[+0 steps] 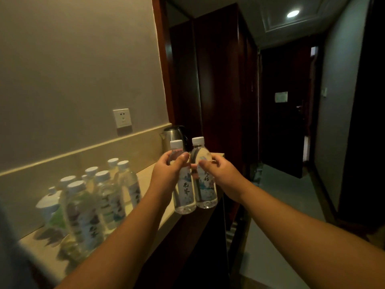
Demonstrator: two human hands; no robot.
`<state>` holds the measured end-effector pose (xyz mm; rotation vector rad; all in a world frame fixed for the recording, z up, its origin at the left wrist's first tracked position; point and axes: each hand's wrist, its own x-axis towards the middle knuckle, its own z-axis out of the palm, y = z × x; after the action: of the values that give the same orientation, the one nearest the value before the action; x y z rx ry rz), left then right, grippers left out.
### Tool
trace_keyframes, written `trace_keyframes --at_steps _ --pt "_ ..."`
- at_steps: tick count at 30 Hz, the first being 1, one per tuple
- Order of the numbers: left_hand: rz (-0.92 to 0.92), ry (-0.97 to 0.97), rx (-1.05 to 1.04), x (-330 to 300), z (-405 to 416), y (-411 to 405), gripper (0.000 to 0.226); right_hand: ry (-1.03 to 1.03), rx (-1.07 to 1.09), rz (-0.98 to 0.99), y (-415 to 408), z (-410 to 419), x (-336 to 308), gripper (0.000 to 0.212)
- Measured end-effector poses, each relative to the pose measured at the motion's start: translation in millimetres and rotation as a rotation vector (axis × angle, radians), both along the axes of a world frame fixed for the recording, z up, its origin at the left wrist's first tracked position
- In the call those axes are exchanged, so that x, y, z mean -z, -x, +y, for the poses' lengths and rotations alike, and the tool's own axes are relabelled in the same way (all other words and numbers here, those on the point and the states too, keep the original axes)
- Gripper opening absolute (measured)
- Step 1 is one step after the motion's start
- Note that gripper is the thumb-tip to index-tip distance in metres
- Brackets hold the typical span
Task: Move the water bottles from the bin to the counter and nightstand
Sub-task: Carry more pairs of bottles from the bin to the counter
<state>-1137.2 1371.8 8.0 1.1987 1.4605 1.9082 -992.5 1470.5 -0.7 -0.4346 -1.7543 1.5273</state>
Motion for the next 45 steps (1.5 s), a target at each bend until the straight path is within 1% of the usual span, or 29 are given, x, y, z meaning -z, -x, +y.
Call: trace_keyframes --at_steps 4,6,9,11,13,19,22,25,27,30,33,35,39,41,43,45 --pt "0.023 -0.048 -0.109 -9 57 25 0.041 -0.039 -0.035 -0.023 26 55 -10 0.040" --pt "-0.006 -0.077 -0.174 -13 80 36 0.042 -0.065 -0.061 -0.051 44 81 -16 0.036" --pt "-0.054 -0.113 -0.270 -20 107 52 0.048 -0.063 -0.079 -0.030 79 118 -22 0.036" --pt "-0.046 -0.061 -0.420 -21 121 63 0.058 -0.061 -0.127 -0.027 105 134 -20 0.033" --pt "-0.060 -0.011 -0.583 -19 133 78 0.062 -0.090 -0.181 -0.047 132 149 -12 0.029" --pt "-0.105 -0.001 -0.849 3 155 130 0.063 -0.115 -0.409 -0.076 219 195 17 0.039" --pt "-0.155 0.041 -0.978 10 160 153 0.061 -0.104 -0.541 -0.079 260 211 29 0.036" --pt "-0.176 0.087 -1.095 15 160 172 0.055 -0.132 -0.629 -0.115 301 224 38 0.032" --pt "-0.164 0.136 -1.158 20 158 181 0.051 -0.102 -0.699 -0.120 322 228 40 0.035" --pt "-0.129 0.200 -1.198 26 154 191 0.046 -0.079 -0.775 -0.120 342 229 45 0.043" --pt "-0.122 0.218 -1.200 27 153 204 0.042 -0.113 -0.785 -0.127 364 225 55 0.047" --pt "-0.108 0.251 -1.189 26 154 214 0.042 -0.069 -0.797 -0.127 376 219 62 0.049" --pt "-0.084 0.305 -1.181 23 158 226 0.054 0.014 -0.867 -0.095 389 217 62 0.036" --pt "-0.089 0.321 -1.170 23 160 230 0.060 -0.018 -0.874 -0.100 390 223 59 0.037" --pt "-0.080 0.303 -1.162 24 163 233 0.062 -0.058 -0.869 -0.110 390 227 58 0.027" --pt "-0.059 0.294 -1.177 27 167 236 0.062 -0.078 -0.859 -0.113 389 230 58 0.025"
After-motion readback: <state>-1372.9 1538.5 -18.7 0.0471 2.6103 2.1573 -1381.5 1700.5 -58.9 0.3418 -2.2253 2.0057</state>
